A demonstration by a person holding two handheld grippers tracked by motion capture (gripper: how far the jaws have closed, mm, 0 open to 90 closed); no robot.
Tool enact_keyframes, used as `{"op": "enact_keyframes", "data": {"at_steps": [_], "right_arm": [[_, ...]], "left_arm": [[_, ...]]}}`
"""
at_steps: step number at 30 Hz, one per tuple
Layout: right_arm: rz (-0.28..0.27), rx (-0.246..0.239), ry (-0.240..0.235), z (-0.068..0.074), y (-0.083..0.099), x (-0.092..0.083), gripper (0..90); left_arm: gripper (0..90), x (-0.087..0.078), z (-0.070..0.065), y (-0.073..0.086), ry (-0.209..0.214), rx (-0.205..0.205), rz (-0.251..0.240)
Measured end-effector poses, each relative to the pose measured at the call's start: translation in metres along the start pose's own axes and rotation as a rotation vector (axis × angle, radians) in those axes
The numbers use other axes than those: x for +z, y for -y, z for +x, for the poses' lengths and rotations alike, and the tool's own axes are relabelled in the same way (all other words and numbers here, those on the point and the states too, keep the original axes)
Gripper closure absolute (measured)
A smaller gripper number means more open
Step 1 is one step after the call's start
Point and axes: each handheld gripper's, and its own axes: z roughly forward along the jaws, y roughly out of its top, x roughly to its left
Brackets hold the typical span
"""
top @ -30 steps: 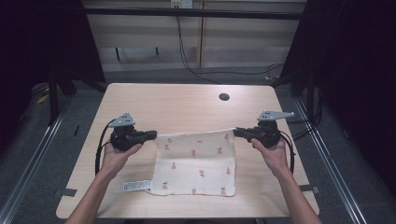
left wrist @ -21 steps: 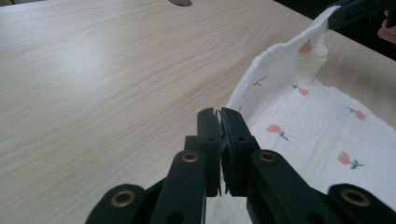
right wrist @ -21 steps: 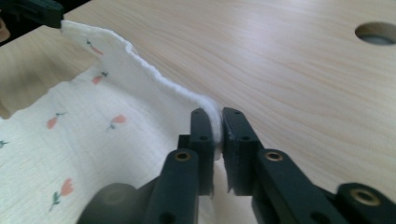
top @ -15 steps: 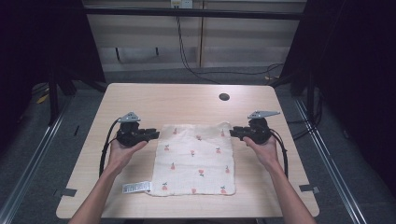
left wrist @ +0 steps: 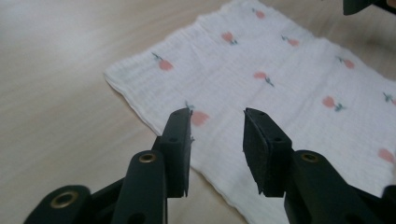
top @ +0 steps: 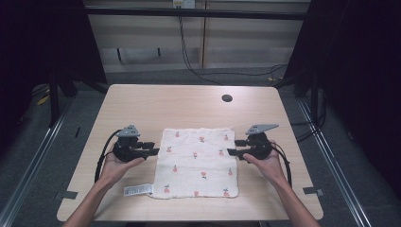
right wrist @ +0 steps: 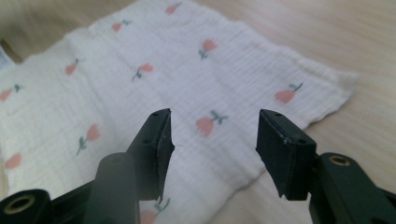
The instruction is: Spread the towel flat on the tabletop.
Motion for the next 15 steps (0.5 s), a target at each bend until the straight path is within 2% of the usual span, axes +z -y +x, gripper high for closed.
{"op": "enact_keyframes", "data": {"at_steps": [2,3,4,6,7,8,10,15], "right_arm": [[0.025,-0.019,-0.01,0.007,0.004,0.002,49.1],[0.03,-0.028,-0.017,0.011,0.006,0.002,51.7],[0.033,-0.038,-0.027,0.015,0.009,0.001,53.6],[0.026,-0.048,-0.04,0.024,0.016,0.001,56.2],[0.022,-0.045,-0.053,0.028,0.021,0.001,61.0],[0.029,-0.054,-0.066,0.031,0.024,0.002,61.8],[0.077,-0.109,-0.045,0.037,0.028,0.006,61.0],[0.112,-0.112,-0.032,0.034,0.032,0.017,60.0]], "left_arm": [[61.8,0.001,-0.005,0.004,0.031,0.005,-0.005],[62.1,0.002,-0.009,0.007,0.04,0.02,0.001],[63.6,0.004,-0.013,0.009,0.042,0.04,0.012],[67.5,0.008,-0.019,0.016,0.063,0.045,0.022],[70.4,0.012,-0.023,0.02,0.062,0.053,0.041],[72.6,0.014,-0.026,0.023,0.051,0.075,0.063],[74.7,0.016,-0.03,0.024,0.076,0.088,0.073],[68.6,0.025,-0.031,0.026,0.066,0.095,0.096]]}}
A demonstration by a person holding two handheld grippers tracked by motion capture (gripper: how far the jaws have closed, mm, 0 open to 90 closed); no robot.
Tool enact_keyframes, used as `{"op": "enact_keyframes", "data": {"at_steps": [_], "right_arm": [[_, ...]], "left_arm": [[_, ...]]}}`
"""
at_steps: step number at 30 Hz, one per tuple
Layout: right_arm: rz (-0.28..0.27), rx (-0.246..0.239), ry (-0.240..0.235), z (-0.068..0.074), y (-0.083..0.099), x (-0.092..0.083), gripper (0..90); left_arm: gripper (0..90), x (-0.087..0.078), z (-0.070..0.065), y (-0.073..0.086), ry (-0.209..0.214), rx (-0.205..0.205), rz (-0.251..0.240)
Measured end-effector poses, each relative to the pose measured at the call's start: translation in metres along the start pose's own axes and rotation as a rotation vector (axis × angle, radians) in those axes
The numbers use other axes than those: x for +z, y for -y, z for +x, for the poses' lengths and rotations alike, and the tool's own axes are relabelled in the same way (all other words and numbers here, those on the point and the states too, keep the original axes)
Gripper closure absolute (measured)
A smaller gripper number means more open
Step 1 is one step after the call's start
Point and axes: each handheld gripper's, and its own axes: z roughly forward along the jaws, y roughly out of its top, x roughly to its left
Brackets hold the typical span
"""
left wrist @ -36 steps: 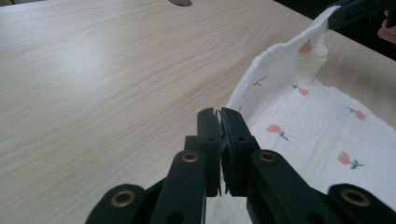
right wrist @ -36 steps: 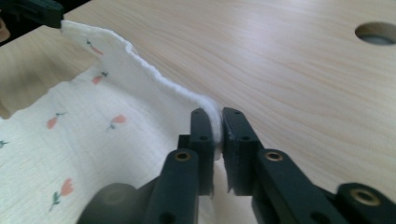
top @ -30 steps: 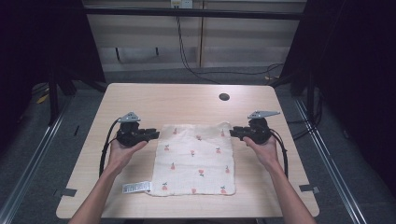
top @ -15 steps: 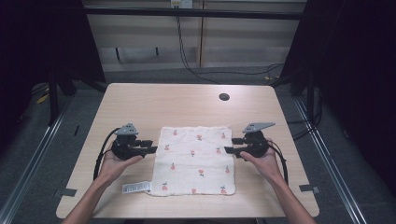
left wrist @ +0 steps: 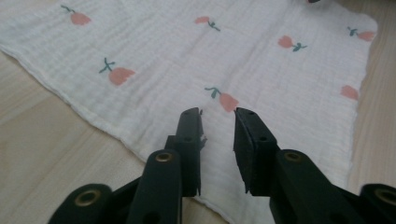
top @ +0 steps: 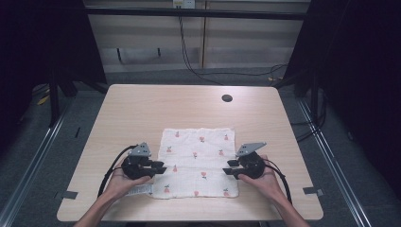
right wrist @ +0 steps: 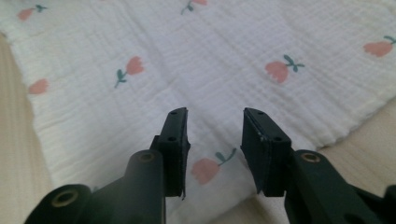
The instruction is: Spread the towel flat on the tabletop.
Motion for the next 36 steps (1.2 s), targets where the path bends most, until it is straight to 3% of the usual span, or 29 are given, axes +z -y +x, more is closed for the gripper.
{"op": "enact_keyframes", "data": {"at_steps": [3,5,10,12,13,15,24,26,36], "right_arm": [[0.009,-0.017,0.011,0.001,0.002,0.004,59.6],[0.019,-0.044,0.034,0.004,0.002,0.004,60.6],[0.027,-0.037,0.031,0.008,0.001,0.003,73.5],[0.059,-0.057,0.033,0.008,-0.002,0.002,78.2],[0.072,-0.068,0.036,0.006,-0.002,0.001,79.7],[0.069,-0.037,0.018,0.004,-0.001,0.0,82.5],[0.067,0.008,-0.035,0.015,0.01,-0.009,87.7],[0.069,0.002,-0.042,0.019,0.013,-0.011,87.8],[0.064,-0.017,-0.072,0.034,0.024,-0.019,87.9]], "left_arm": [[61.4,0.005,0.0,0.002,-0.011,0.004,0.041],[61.1,0.007,0.001,0.004,-0.018,0.016,0.053],[74.5,0.005,-0.002,0.004,-0.059,0.033,0.071],[79.7,0.004,-0.005,0.006,-0.063,0.044,0.068],[83.1,0.004,-0.007,0.007,-0.061,0.034,0.064],[87.5,0.004,-0.009,0.007,-0.059,0.051,0.071],[89.5,-0.001,-0.018,0.015,-0.001,0.05,0.07],[89.5,-0.003,-0.019,0.016,0.01,0.034,0.066],[89.5,-0.004,-0.025,0.016,0.03,0.045,0.087]]}}
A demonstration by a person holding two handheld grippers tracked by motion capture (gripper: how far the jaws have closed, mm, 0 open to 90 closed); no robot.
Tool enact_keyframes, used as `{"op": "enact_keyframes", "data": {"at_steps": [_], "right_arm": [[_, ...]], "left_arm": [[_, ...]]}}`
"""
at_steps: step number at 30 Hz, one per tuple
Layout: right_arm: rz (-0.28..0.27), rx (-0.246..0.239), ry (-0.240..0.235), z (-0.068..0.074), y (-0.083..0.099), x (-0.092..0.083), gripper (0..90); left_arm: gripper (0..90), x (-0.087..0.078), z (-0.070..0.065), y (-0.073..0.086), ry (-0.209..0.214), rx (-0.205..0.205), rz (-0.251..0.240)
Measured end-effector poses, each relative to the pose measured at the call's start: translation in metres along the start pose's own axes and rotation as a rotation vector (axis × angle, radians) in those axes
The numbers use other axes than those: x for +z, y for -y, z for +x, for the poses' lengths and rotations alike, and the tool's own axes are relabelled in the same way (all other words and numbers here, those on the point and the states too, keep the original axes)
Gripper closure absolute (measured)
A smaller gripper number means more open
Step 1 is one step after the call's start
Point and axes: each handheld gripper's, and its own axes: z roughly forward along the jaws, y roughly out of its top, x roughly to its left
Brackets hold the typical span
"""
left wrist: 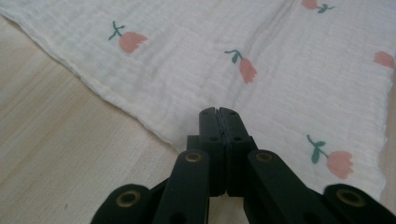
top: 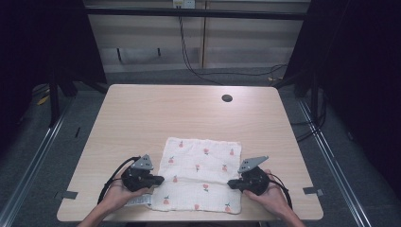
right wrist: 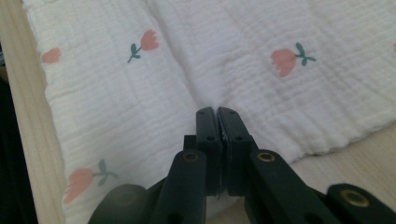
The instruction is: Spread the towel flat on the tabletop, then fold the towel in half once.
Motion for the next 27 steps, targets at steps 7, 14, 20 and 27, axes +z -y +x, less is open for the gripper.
{"op": "enact_keyframes", "data": {"at_steps": [7,14,20,27], "right_arm": [[-0.006,-0.001,0.001,-0.001,0.0,0.0,86.4],[-0.083,0.036,-0.021,-0.007,-0.001,-0.007,67.1],[-0.124,0.082,0.032,-0.028,-0.009,-0.01,68.4],[-0.109,0.079,0.134,-0.055,-0.022,-0.002,64.4]], "left_arm": [[89.6,0.001,-0.004,-0.004,0.005,0.009,0.028],[76.6,-0.01,0.004,-0.006,0.06,-0.025,-0.058],[68.4,-0.014,0.024,-0.01,0.008,-0.079,-0.092],[61.6,-0.007,0.046,-0.028,-0.048,-0.083,-0.08]]}}
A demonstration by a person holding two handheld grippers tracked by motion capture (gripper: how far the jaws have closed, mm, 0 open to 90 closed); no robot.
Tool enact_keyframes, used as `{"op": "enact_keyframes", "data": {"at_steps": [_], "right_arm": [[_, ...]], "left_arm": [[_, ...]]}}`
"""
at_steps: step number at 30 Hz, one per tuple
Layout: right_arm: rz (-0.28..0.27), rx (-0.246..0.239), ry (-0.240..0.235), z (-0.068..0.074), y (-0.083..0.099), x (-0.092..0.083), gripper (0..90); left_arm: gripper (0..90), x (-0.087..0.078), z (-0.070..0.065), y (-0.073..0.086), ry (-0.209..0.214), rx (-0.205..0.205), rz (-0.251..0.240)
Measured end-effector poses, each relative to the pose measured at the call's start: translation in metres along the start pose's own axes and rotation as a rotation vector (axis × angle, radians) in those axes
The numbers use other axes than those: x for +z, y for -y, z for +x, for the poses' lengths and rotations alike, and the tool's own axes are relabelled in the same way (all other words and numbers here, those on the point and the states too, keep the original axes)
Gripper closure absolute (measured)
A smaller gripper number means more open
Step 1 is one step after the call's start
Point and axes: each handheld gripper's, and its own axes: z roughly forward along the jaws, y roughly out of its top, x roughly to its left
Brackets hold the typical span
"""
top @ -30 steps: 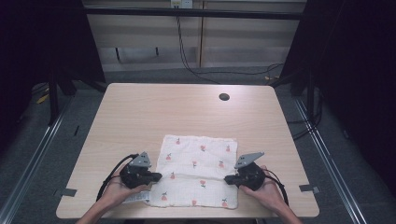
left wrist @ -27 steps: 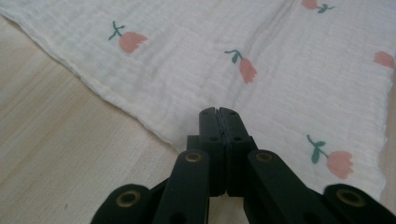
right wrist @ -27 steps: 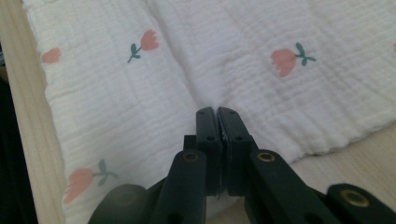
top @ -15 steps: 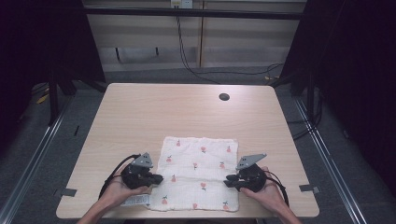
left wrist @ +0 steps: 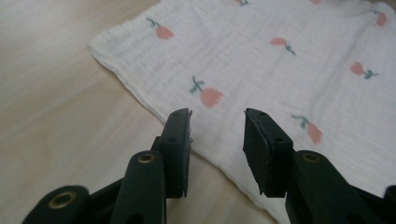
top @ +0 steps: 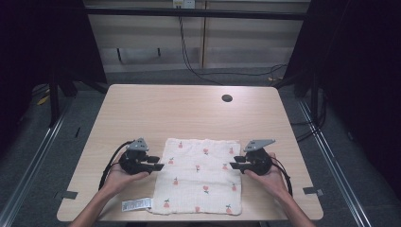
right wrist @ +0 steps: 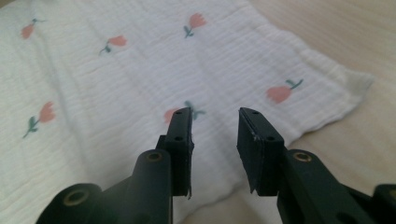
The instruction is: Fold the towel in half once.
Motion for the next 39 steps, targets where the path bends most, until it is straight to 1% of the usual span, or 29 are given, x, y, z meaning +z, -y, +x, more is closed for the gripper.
{"op": "enact_keyframes", "data": {"at_steps": [1,3,5,7,8,9,10,11,12,13,15,17,18,19,20,22,24,25,26,28,30,31,32,34,35,36,37,39], "right_arm": [[-0.001,-0.005,0.009,-0.004,-0.003,0.002,65.0],[0.0,0.005,0.015,-0.014,-0.008,0.006,64.0],[0.012,0.008,0.049,-0.024,-0.014,0.011,62.5],[0.0,0.017,0.058,-0.035,-0.02,0.016,61.7],[-0.004,0.025,0.073,-0.04,-0.022,0.018,61.5],[-0.005,0.036,0.08,-0.045,-0.024,0.021,61.5],[-0.015,0.042,0.076,-0.05,-0.025,0.025,60.4],[-0.01,0.056,0.088,-0.054,-0.026,0.028,59.9],[-0.014,0.064,0.077,-0.057,-0.027,0.032,59.4],[-0.018,0.065,0.071,-0.059,-0.028,0.035,58.8],[-0.023,0.071,0.071,-0.061,-0.029,0.038,57.6],[-0.023,0.061,0.104,-0.061,-0.029,0.039,56.6],[-0.02,0.064,0.093,-0.063,-0.028,0.039,56.5],[-0.012,0.063,0.098,-0.063,-0.027,0.039,56.1],[-0.018,0.072,0.096,-0.064,-0.026,0.038,55.7],[-0.016,0.068,0.099,-0.065,-0.023,0.038,55.2],[0.006,0.065,0.119,-0.065,-0.022,0.039,54.2],[0.001,0.071,0.107,-0.066,-0.021,0.04,54.3],[0.007,0.073,0.109,-0.066,-0.021,0.04,54.2],[0.007,0.058,0.109,-0.066,-0.021,0.041,54.6],[0.01,0.05,0.112,-0.065,-0.021,0.041,55.7],[0.011,0.043,0.112,-0.064,-0.021,0.041,58.6],[0.013,0.041,0.11,-0.064,-0.021,0.04,60.7],[0.017,0.05,0.108,-0.063,-0.021,0.039,68.3],[0.021,0.047,0.102,-0.062,-0.021,0.039,70.5],[0.02,0.042,0.1,-0.062,-0.021,0.039,72.8],[0.02,0.045,0.092,-0.061,-0.022,0.04,76.4],[0.02,0.05,0.078,-0.061,-0.021,0.04,80.9]], "left_arm": [[61.7,0.001,0.002,-0.004,-0.009,0.0,-0.013],[61.9,0.0,0.006,-0.013,-0.006,-0.002,-0.034],[61.8,-0.001,0.011,-0.023,-0.006,-0.026,-0.062],[61.6,-0.002,0.015,-0.032,0.019,-0.046,-0.102],[61.2,-0.002,0.018,-0.036,0.008,-0.052,-0.118],[61.2,-0.001,0.021,-0.04,-0.007,-0.051,-0.124],[61.2,0.001,0.025,-0.043,-0.012,-0.063,-0.128],[61.1,0.003,0.03,-0.044,-0.026,-0.072,-0.122],[60.6,0.005,0.033,-0.045,-0.037,-0.081,-0.115],[60.5,0.008,0.037,-0.045,-0.038,-0.081,-0.109],[59.3,0.013,0.042,-0.043,-0.048,-0.094,-0.103],[58.6,0.018,0.045,-0.039,-0.059,-0.107,-0.103],[57.4,0.019,0.046,-0.037,-0.061,-0.106,-0.095],[56.9,0.021,0.046,-0.036,-0.07,-0.107,-0.083],[56.4,0.023,0.046,-0.036,-0.069,-0.103,-0.083],[55.7,0.025,0.047,-0.035,-0.061,-0.098,-0.08],[54.8,0.029,0.049,-0.036,-0.066,-0.103,-0.081],[54.5,0.03,0.049,-0.036,-0.064,-0.099,-0.073],[54.2,0.031,0.05,-0.037,-0.075,-0.101,-0.069],[52.9,0.034,0.05,-0.037,-0.074,-0.1,-0.062],[51.8,0.038,0.052,-0.036,-0.096,-0.104,-0.051],[50.9,0.04,0.051,-0.035,-0.094,-0.106,-0.041],[50.5,0.042,0.052,-0.035,-0.101,-0.1,-0.034],[49.6,0.044,0.052,-0.034,-0.091,-0.113,-0.025],[49.6,0.045,0.052,-0.034,-0.097,-0.105,-0.019],[49.3,0.046,0.052,-0.033,-0.105,-0.109,-0.012],[48.8,0.047,0.053,-0.032,-0.104,-0.113,-0.017],[48.5,0.048,0.053,-0.032,-0.109,-0.108,-0.008]]}}
